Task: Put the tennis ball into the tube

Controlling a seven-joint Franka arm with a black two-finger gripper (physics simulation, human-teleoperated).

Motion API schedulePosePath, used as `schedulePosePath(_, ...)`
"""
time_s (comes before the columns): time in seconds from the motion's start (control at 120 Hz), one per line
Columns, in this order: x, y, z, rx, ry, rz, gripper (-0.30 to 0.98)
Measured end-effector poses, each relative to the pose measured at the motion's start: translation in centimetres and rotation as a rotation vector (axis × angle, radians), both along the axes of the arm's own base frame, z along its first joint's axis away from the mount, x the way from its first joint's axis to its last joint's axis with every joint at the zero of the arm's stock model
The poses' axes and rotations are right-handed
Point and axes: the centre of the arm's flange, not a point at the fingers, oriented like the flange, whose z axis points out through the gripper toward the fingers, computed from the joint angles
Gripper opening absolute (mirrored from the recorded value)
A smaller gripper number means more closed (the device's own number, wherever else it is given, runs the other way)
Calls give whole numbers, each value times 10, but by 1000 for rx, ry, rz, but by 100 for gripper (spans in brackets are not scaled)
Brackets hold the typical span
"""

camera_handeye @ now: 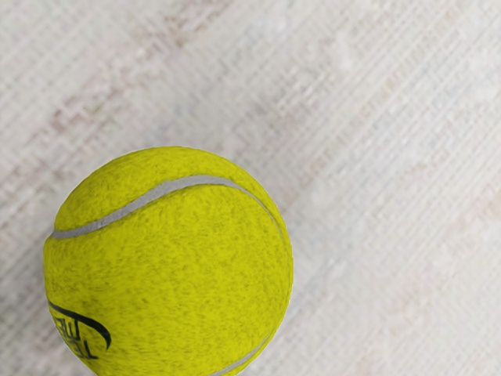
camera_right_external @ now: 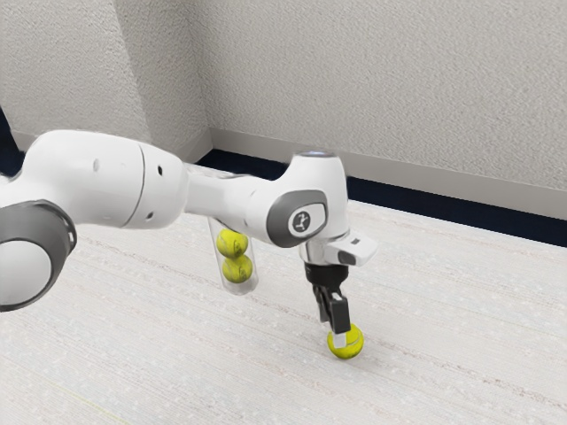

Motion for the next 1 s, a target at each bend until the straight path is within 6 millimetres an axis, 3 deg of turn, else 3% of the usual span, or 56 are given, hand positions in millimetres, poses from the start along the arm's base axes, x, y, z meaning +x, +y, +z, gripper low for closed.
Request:
schedulePosePath(0.225,14,0,-34,-37,-51,38,69)
schedulePosePath(0.292,16,-1,-35,-45,-67,44,67)
schedulePosePath(0.483,18,-2,-36,-56,-91,51,46)
schedulePosePath(0.65,18,-1,-40,-56,-95,53,40)
schedulePosePath(0.708,20,-1,-24,-61,-119,52,39)
schedulePosePath(0.808,23,4,26,-68,-184,52,38)
schedulePosePath(1.0,29,71,134,-49,-330,120,38)
